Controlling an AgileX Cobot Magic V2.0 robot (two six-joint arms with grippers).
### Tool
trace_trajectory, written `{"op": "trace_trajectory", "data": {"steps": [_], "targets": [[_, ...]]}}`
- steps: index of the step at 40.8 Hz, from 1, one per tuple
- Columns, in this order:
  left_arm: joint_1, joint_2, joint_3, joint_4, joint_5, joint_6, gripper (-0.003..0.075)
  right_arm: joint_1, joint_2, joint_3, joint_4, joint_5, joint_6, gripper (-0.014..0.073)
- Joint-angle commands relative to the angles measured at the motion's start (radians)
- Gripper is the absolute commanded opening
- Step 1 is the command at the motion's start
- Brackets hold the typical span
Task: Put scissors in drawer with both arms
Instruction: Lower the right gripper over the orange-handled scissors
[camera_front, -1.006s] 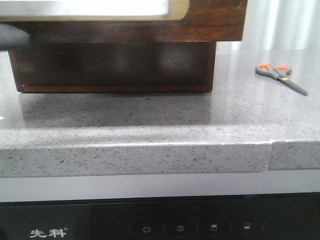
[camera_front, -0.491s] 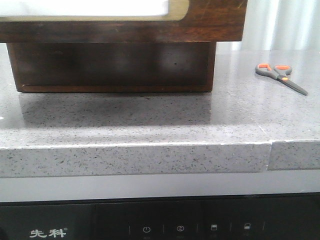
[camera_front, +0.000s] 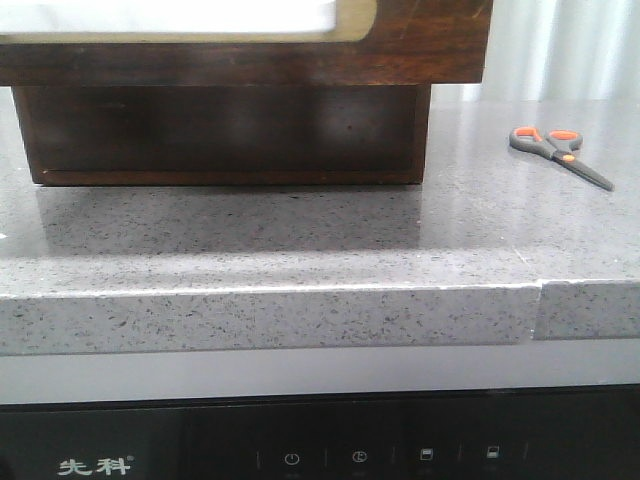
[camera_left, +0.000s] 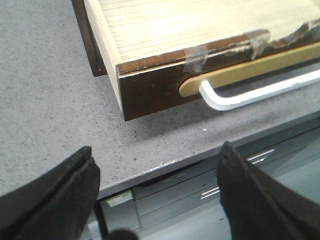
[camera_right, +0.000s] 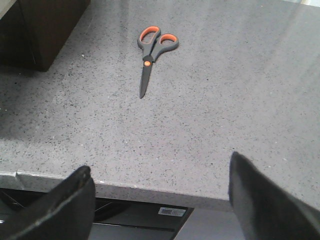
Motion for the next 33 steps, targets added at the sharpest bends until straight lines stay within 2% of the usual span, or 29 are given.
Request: {"op": "trace_trajectory", "data": {"steps": [1,7,12,19,24,33], "targets": [[-0.133,0.003,-0.033,0.064,-0.098,-0.023,0.0491,-0.006,0.016,-0.026,-0.011,-0.072,-0.005,0.0573],[-0.345,0.003,-0.033,0.127,-0.134,-0.036,0.0491,-0.006,0.016,-0.026,-0.011,-0.076,-0.005,0.0573],[-0.430,0.003,-0.026,0.127,-0.213,-0.161,0.0491,-0.006,0.016,-0.026,-0.011,-0.082,-0.005,0.0573],[-0.452,0.003,-0.004,0.115,-0.297,-0.181,0.0491,-0.006,0.017,-0.026,-0.011,-0.115,-0.005,0.0573],[-0.452,0.003,0.003,0.115,-0.305,-0.181,0.0491,-0.006,0.058,-0.045,-0.014,-0.091,0.013,0.0570],[-0.452,0.003,0.003,0.117,-0.301,-0.181,0.0491,-0.006,0.282,-0.157,-0.025,-0.012,0.067,0.0570]]}}
